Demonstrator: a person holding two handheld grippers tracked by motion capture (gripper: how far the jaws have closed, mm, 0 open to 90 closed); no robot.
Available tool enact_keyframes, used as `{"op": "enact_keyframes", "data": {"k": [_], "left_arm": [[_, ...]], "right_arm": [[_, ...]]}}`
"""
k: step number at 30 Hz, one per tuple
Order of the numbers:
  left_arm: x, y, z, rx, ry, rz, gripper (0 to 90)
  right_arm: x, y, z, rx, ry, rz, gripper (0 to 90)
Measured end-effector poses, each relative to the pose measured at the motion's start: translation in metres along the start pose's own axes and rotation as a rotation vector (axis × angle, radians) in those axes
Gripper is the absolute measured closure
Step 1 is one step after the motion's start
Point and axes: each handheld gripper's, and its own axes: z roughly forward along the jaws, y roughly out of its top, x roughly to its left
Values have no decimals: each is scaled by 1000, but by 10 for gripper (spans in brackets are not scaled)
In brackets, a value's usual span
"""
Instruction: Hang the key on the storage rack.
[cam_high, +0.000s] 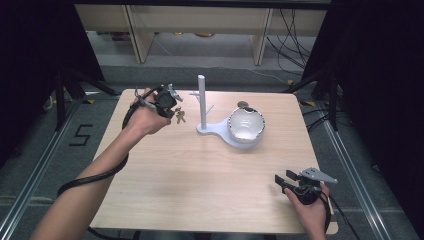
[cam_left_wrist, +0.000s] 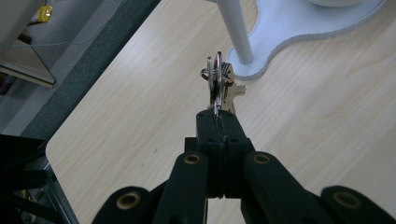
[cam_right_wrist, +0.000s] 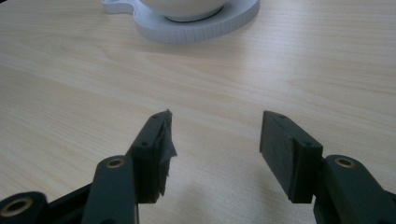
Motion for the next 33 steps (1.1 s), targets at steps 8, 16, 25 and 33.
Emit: {"op": "enact_keyframes", "data": {"k": [8, 16, 25, 33], "left_arm": [[11, 9, 2, -11, 23, -36, 890], [17, 19, 8, -31, 56, -54, 890], [15, 30, 7, -57, 61, -50, 889], [11, 37, 5, -80, 62, -47, 889]], "right_arm": [[0, 0, 1, -12, 9, 10, 448], [2, -1, 1, -6, -3, 35, 448], [2, -1, 1, -4, -2, 42, 448], [-1, 0, 2, -6, 13, 11, 448]]}}
